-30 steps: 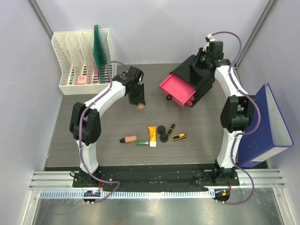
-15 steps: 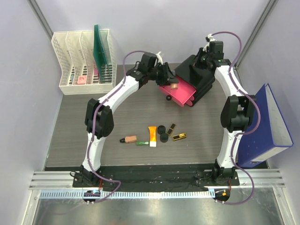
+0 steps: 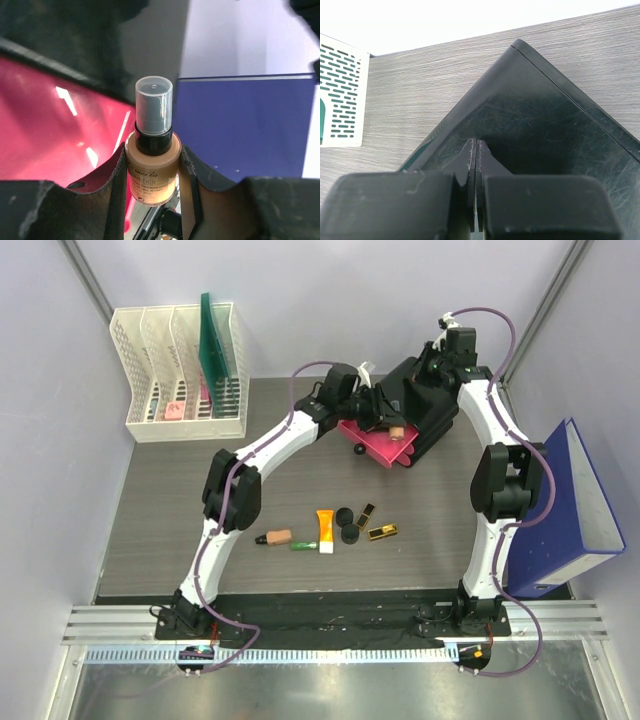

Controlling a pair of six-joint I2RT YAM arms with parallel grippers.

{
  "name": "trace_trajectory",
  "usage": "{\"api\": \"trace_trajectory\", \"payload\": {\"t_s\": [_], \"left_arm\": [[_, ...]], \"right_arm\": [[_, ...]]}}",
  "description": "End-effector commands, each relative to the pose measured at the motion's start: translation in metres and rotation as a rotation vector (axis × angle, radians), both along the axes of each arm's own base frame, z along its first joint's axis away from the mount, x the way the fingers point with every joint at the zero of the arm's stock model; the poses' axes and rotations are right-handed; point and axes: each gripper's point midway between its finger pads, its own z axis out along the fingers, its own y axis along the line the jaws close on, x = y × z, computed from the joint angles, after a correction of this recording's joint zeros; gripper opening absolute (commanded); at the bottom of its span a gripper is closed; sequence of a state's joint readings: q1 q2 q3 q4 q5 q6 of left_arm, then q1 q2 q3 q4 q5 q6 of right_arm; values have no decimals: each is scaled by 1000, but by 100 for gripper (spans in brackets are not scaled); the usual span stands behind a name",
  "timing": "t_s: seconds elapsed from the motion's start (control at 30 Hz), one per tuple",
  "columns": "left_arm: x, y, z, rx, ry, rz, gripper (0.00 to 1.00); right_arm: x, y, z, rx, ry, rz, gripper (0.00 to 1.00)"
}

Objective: Organize the makeup

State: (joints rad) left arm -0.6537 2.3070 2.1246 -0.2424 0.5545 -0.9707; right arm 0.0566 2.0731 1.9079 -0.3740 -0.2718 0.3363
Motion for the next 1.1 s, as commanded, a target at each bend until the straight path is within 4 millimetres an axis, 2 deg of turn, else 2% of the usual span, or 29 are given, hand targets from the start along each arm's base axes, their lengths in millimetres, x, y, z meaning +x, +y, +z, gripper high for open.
{"api": "trace_trajectory", "payload": {"t_s": [0.0,0.13,0.2,0.27,0.3,0.4,0.57,0.7,0.73,0.87,0.93,0.97,1.03,1.07], "left_arm": [[-10,-4,32,-63,-66,-26,0],[-13,-3,23,-30,-68,-22,11],[-12,-4,17,-24,-61,-17,24],[-11,-6,18,-28,-62,-22,31],[-10,-6,15,-26,-57,-24,39],[-9,-9,17,-33,-59,-30,50],[-10,-9,24,-41,-73,-36,63],[-10,-8,37,-55,-107,-41,66],[-10,-8,52,-72,-135,-44,66],[-7,1,88,-101,-216,-34,69],[-3,13,100,-96,-231,-18,70],[-5,20,113,-98,-249,-13,70],[-1,39,112,-48,-258,6,70],[-6,51,119,-28,-272,14,70]], "right_arm": [[-54,-10,-114,-66,391,-10,1],[-54,-10,-114,-65,392,-11,1],[-55,-10,-114,-66,391,-10,1],[-56,-10,-114,-67,393,-10,1],[-57,-11,-114,-66,394,-12,1],[-58,-10,-116,-67,396,-10,1],[-58,-10,-117,-64,399,-9,1],[-57,-10,-115,-63,395,-9,1],[-57,-10,-115,-63,395,-9,1],[-57,-10,-115,-64,393,-10,1],[-57,-11,-115,-63,395,-10,1],[-58,-10,-114,-64,393,-8,1],[-58,-10,-115,-64,396,-9,1],[-58,-10,-115,-63,395,-9,1]]}}
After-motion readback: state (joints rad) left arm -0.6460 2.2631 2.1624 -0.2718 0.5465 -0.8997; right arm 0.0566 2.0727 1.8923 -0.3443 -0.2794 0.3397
